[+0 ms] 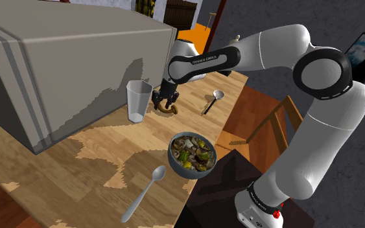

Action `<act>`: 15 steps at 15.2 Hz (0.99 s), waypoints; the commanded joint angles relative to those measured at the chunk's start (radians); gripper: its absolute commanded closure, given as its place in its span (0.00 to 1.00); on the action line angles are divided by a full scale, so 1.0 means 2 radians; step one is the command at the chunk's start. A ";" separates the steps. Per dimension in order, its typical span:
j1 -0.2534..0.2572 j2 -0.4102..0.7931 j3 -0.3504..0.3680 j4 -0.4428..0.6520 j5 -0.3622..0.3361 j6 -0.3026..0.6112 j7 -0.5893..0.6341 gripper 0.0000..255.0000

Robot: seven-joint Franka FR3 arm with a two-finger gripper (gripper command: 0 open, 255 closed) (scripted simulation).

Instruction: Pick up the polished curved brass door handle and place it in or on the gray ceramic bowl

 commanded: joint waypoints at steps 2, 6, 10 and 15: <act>0.000 0.000 0.000 0.000 0.000 0.000 0.000 1.00; 0.000 0.000 0.000 0.000 0.000 0.000 0.000 1.00; 0.000 -0.003 0.000 0.002 0.000 -0.006 0.000 1.00; -0.001 -0.019 0.000 0.017 0.000 -0.036 0.002 1.00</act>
